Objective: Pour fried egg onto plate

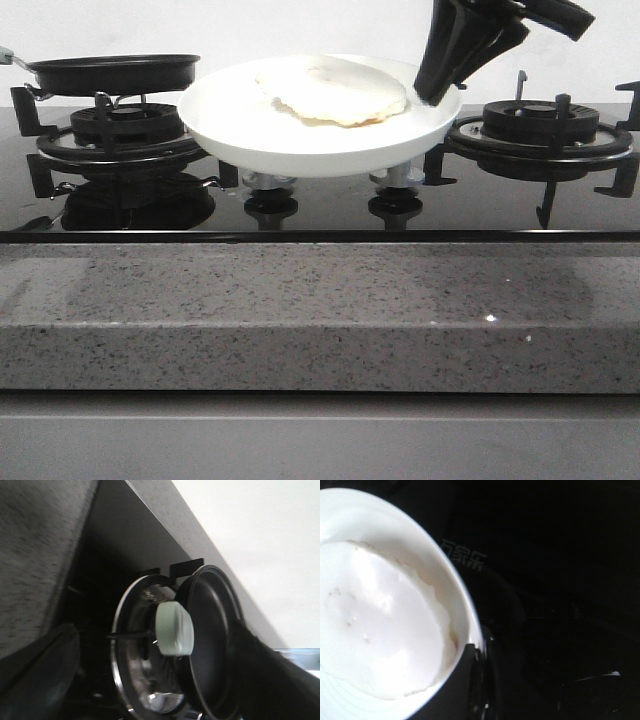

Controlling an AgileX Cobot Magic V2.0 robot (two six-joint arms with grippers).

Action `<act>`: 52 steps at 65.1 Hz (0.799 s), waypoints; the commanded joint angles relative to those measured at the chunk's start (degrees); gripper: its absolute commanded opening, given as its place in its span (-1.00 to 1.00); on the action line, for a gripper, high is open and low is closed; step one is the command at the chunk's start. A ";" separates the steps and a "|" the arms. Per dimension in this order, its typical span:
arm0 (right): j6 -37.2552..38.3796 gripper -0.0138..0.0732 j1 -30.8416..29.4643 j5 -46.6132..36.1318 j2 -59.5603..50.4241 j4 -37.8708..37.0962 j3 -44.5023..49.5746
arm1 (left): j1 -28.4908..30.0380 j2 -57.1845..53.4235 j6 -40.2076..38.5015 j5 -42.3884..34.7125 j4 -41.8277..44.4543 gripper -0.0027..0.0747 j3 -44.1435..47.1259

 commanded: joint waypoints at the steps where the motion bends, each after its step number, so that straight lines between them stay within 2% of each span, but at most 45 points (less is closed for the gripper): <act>1: -0.48 -0.84 0.01 -2.47 -3.06 1.77 -1.63 | 0.25 -7.47 -3.02 -0.77 4.89 0.53 -3.72; 11: -0.48 -0.84 0.01 -2.47 -3.06 1.77 -1.63 | -2.62 -14.55 -5.14 -2.10 15.41 0.53 -5.77; 18: -0.48 -0.84 0.01 -2.47 -3.06 1.77 -1.63 | -7.48 -19.83 -6.95 -2.36 24.22 0.53 -5.77; 29: -0.48 -0.84 0.01 -2.47 -3.06 1.77 -1.63 | -20.37 -27.62 -19.06 -2.62 52.57 0.53 -4.10; 35: -0.48 -0.84 0.01 -2.47 -3.06 1.77 -1.63 | -27.34 -32.21 -24.33 -3.71 62.76 0.53 -0.16; 42: -0.48 -0.84 0.01 -2.47 -3.06 1.77 -1.63 | -32.37 -38.32 -26.48 -6.07 66.05 0.53 6.32; 52: -0.48 -0.84 0.01 -2.47 -3.06 1.77 -1.63 | -35.59 -48.35 -28.25 -9.22 66.05 0.53 17.41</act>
